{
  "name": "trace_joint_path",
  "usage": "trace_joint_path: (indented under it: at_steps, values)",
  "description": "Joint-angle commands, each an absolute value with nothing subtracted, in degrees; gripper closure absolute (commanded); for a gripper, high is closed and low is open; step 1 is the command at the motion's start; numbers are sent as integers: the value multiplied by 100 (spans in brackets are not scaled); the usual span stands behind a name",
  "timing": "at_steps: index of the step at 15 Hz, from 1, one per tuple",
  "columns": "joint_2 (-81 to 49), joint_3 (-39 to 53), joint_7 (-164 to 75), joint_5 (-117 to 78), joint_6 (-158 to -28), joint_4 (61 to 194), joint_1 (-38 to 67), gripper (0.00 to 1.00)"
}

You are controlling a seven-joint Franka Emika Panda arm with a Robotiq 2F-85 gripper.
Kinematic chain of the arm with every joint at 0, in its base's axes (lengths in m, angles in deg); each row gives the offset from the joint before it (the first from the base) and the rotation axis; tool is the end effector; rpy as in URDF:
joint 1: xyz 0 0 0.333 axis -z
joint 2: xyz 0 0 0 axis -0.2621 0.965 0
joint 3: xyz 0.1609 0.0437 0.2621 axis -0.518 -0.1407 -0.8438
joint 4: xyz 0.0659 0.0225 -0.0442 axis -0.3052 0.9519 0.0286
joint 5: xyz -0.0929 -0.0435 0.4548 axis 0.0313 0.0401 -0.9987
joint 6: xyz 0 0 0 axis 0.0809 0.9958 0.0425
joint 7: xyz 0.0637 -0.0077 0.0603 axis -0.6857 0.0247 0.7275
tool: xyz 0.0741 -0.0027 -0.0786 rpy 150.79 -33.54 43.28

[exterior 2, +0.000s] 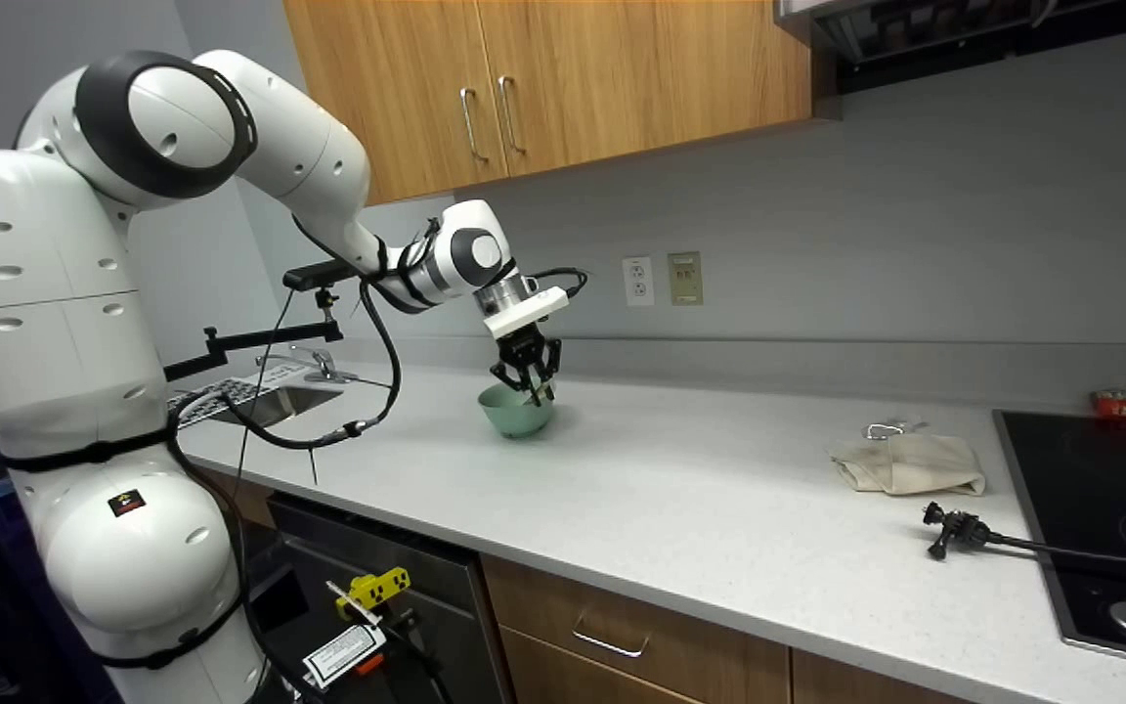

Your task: Use the wooden spatula to mix the contents in the green bowl

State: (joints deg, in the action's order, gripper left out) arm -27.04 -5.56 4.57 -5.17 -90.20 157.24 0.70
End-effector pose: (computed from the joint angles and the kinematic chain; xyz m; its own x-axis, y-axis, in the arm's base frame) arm 0.5734 0.2375 0.3180 0.2073 0.9710 -0.1188 0.9641 -0.1822 0.1930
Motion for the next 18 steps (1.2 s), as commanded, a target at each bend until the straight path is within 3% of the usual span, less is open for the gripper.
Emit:
trace_joint_path:
  at_steps: [1, 3, 18]
  values:
    - [-2677, -690, 391, -290, -9187, 15690, 177, 100]
    - [-2666, -700, 350, -259, -9242, 15648, 173, 96]
    - [-2746, -802, 1116, 856, -9029, 15486, 136, 96]
